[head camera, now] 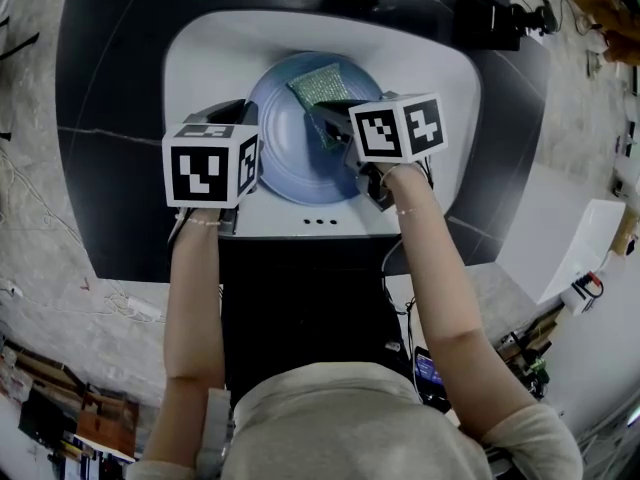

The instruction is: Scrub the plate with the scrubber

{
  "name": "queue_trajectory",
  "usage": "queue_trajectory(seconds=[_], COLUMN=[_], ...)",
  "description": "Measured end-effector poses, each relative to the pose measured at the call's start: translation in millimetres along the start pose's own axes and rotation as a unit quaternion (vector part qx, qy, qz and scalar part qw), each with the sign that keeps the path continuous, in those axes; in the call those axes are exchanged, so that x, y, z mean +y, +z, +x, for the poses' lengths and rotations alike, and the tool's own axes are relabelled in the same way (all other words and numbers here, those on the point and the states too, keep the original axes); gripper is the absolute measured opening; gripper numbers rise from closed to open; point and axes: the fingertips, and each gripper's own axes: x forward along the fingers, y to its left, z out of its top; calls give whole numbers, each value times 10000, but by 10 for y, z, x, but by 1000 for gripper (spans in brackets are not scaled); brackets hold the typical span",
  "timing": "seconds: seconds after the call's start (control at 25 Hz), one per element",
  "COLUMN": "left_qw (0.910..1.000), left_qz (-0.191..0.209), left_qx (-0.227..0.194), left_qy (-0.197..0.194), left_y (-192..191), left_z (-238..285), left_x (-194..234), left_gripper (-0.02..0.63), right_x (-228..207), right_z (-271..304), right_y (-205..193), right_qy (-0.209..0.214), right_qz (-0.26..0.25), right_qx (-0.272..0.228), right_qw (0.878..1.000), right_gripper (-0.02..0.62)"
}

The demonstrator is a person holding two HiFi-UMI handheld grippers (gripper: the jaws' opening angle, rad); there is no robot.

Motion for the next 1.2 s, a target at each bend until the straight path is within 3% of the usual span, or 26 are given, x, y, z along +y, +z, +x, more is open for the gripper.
queue_trajectory(seconds=[0.36, 0.56, 1.2], left_qw=[10000, 10000, 9999], left_qz=[36, 91, 105], left_qx=[13, -19, 29], left_qy=[4, 13, 125], left_y=[-1, 32, 14], left_z=[3, -5, -11], left_x=[-2, -19, 5], left_gripper=[35, 35, 35], right_x=[-184, -113, 356], right_z=[-203, -265, -136], right_y=[-203, -360, -554], right_qy=[-249, -320, 335], right_qz=[289, 165, -43], right_qx=[93, 330, 852], right_qw=[9992, 9988, 9958], right_gripper=[31, 31, 31])
